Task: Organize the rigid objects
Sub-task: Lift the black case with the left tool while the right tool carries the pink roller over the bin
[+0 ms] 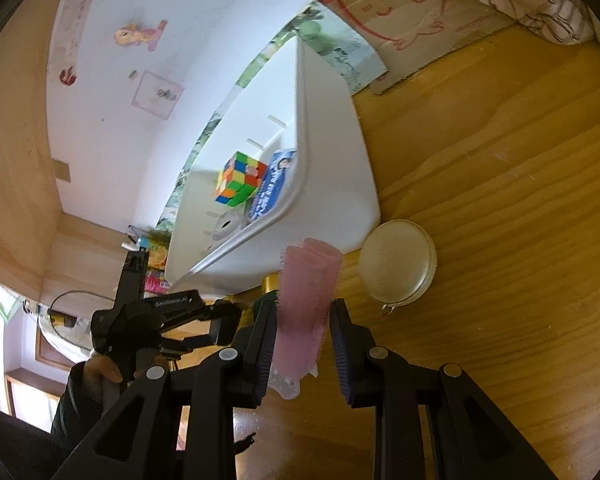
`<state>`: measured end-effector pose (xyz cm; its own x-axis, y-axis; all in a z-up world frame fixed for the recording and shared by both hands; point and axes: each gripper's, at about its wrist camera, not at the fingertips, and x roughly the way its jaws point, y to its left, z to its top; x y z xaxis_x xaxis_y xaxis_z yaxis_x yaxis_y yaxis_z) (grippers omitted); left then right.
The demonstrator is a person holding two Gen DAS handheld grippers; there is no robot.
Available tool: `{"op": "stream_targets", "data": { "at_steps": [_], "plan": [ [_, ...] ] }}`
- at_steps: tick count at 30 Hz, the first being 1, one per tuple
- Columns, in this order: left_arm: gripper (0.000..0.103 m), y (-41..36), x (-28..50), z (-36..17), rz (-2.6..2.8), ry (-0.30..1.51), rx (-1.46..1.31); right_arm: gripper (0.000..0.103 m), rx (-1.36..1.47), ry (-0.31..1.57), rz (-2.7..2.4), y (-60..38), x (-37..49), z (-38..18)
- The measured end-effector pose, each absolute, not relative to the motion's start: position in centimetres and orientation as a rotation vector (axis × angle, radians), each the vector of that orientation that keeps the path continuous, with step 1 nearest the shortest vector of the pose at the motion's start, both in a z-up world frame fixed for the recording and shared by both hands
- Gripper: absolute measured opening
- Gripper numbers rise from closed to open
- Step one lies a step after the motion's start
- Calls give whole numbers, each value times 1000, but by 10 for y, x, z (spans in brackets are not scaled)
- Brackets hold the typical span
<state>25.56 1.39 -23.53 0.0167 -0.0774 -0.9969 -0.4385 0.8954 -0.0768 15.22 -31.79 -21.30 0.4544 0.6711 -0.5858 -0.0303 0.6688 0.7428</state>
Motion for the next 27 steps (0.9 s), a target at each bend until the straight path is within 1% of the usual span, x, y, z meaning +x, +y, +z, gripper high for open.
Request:
{"op": "stream_targets", "data": {
  "at_steps": [2,3,5,11,20,27],
  "plan": [
    [63,15,247,-232,280,1533,-418,27,715,1019,510,-315,151,-210],
    [62,16,246,-230,276,1531,-421,27,704,1018,526,-313,151,-208],
    [52,16,250,-227,272,1520,-432,27,689,1012,550,-310,149,-204],
    [51,26,245,-223,278,1537,-454,27,643,996,603,-300,143,-194],
    [51,38,207,-227,288,1561,-526,27,608,961,653,-290,136,-181],
    [51,48,167,-208,300,1511,-578,27,568,919,690,-284,126,-165]
  ]
}}
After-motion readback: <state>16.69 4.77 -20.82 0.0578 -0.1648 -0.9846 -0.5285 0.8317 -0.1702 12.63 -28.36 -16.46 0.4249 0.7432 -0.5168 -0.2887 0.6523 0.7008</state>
